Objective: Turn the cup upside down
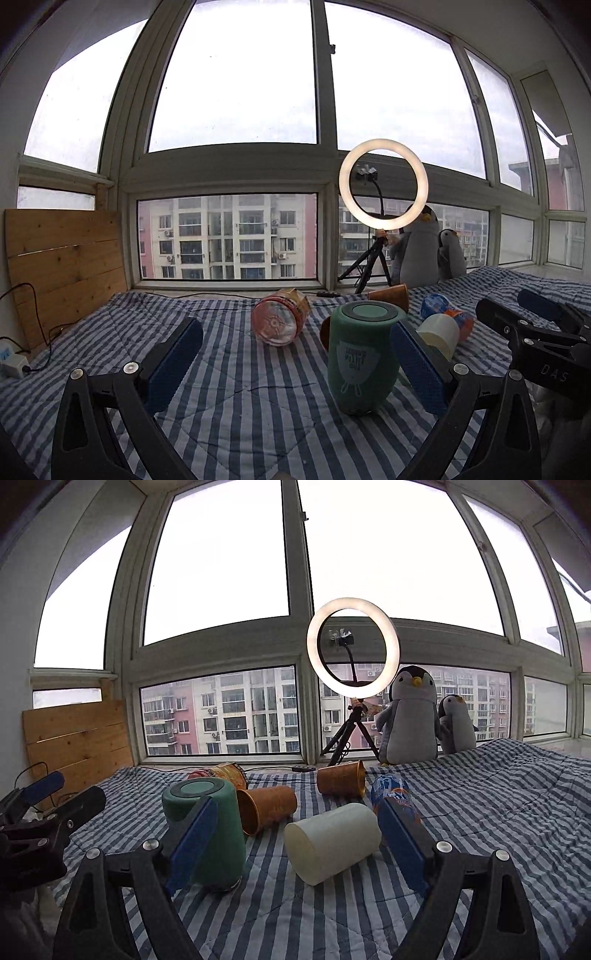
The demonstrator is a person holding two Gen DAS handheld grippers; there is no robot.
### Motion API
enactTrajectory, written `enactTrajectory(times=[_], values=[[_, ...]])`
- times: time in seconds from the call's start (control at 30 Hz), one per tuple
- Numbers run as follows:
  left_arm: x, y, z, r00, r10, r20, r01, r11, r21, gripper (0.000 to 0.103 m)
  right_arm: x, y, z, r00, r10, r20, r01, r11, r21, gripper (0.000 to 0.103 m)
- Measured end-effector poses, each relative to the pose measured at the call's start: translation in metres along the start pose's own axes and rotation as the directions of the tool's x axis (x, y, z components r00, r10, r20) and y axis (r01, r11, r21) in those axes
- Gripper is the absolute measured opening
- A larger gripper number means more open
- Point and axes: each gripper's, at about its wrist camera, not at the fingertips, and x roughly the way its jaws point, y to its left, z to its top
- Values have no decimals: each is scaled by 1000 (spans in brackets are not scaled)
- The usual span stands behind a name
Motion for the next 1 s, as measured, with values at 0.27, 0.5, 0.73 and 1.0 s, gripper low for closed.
enactTrajectory(times=[0.27,0.5,0.73,1.0], values=[[-1,-6,-7,1000,17,13,-17,999,30,103,-7,2,-1,998,-43,49,43,999,-10,86],[-6,-9,-8,999,29,30,-30,998,52,103,-11,5,-3,997,-47,64,48,999,-21,90],[-10,-6,-9,998,39,43,-40,998,42,103,-11,3,-4,997,-46,65,47,999,-19,90],[-9,-4,-9,999,38,38,-40,998,38,103,-10,1,-3,997,-44,63,46,999,-19,93]])
